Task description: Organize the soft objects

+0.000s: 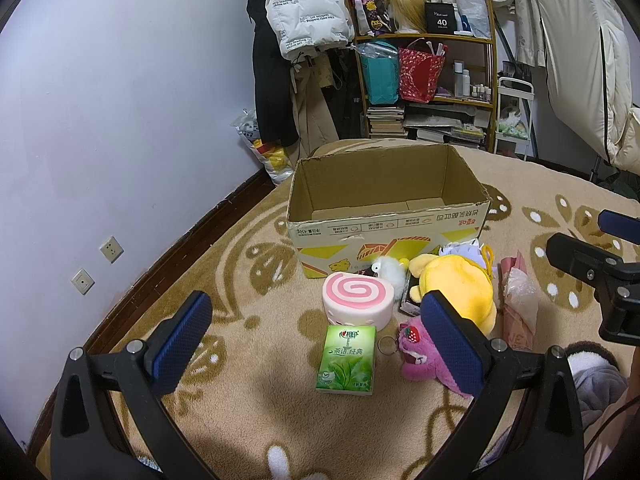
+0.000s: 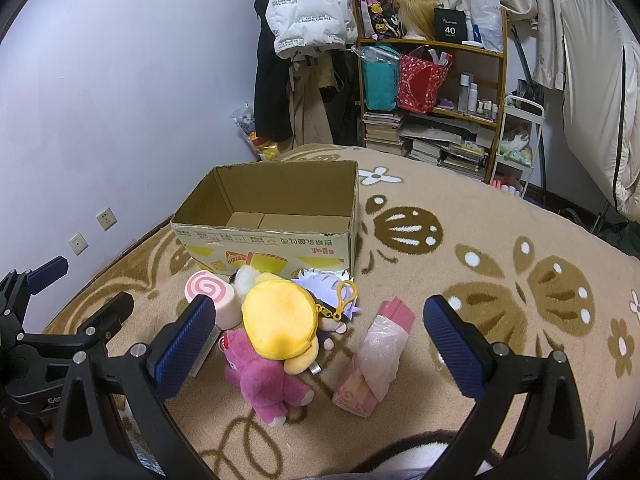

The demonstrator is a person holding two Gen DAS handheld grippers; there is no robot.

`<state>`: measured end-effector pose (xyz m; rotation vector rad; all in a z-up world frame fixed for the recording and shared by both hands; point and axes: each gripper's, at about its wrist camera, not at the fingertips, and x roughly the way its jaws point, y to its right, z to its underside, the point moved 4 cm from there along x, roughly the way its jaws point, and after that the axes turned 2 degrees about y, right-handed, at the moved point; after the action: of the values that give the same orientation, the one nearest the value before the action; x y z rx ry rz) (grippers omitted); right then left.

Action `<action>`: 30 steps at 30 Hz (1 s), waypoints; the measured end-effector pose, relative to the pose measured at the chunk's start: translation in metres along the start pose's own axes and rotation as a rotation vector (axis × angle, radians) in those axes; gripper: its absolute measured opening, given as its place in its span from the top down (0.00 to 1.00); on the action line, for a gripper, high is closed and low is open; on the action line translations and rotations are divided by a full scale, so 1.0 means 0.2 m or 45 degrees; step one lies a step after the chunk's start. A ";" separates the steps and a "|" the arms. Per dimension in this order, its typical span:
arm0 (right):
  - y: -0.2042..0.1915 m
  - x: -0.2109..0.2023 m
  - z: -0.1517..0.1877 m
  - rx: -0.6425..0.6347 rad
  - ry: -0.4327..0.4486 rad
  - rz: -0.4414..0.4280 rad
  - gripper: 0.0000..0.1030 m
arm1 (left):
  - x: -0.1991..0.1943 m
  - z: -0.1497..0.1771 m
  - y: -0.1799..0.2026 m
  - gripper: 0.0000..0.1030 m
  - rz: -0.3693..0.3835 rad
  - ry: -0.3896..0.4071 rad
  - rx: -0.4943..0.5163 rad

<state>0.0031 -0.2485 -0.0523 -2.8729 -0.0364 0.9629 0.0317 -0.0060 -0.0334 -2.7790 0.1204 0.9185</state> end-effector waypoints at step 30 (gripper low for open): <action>0.08 0.13 0.08 0.078 -0.155 -0.007 0.00 | 0.07 0.02 -0.03 0.00 0.005 -0.106 -0.032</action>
<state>0.0142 -0.2609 -0.0830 -2.7541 -0.0246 1.1162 0.0414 0.0016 -0.0435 -2.7594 0.1019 1.0415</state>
